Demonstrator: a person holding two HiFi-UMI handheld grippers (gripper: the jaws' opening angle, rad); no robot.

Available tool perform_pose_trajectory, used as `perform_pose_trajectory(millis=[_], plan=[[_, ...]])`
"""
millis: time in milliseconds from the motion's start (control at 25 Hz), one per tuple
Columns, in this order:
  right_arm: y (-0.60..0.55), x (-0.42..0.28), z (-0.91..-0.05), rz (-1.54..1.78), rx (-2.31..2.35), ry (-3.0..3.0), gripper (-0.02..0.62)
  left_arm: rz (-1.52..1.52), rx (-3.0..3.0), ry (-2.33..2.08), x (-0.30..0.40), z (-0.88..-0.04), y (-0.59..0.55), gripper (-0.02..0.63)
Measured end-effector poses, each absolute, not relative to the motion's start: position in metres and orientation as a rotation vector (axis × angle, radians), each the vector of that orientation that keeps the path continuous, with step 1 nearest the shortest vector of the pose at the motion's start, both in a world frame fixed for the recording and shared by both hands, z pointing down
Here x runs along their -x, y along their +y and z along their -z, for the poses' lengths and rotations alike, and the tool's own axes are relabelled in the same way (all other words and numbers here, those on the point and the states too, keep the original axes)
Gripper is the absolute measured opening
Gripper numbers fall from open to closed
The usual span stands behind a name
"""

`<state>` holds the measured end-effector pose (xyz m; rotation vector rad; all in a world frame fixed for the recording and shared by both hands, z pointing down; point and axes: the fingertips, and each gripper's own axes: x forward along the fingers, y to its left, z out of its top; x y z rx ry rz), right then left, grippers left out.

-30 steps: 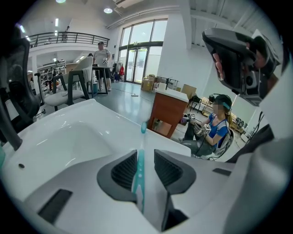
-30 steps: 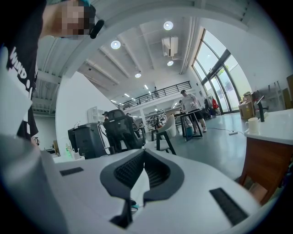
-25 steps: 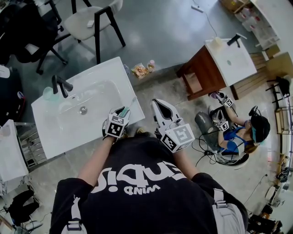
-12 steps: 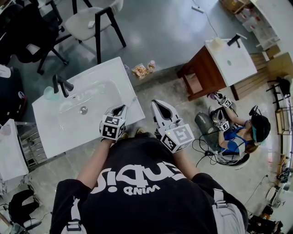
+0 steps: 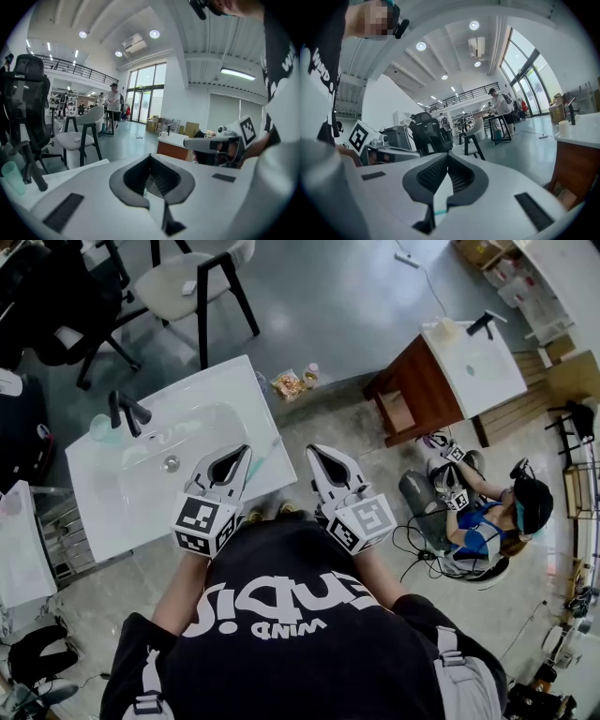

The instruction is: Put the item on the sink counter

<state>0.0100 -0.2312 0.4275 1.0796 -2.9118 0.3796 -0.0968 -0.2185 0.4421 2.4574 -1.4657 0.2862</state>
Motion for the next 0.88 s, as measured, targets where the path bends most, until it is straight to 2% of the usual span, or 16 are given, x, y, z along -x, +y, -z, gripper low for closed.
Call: perform_pose_trajectory(millis=[280, 880], plan=[[-0.23, -0.01, -0.425, -0.36, -1.082, -2.921, 0.018, -0.132, -2.532, -1.722, 0.115, -0.388, -0.203, 0.02], [-0.233, 0.0, -0.416, -0.3, -1.092, -2.932, 0.018, -0.06, -2.482, -1.736, 0.122, -0.394, -0.208, 0.02]])
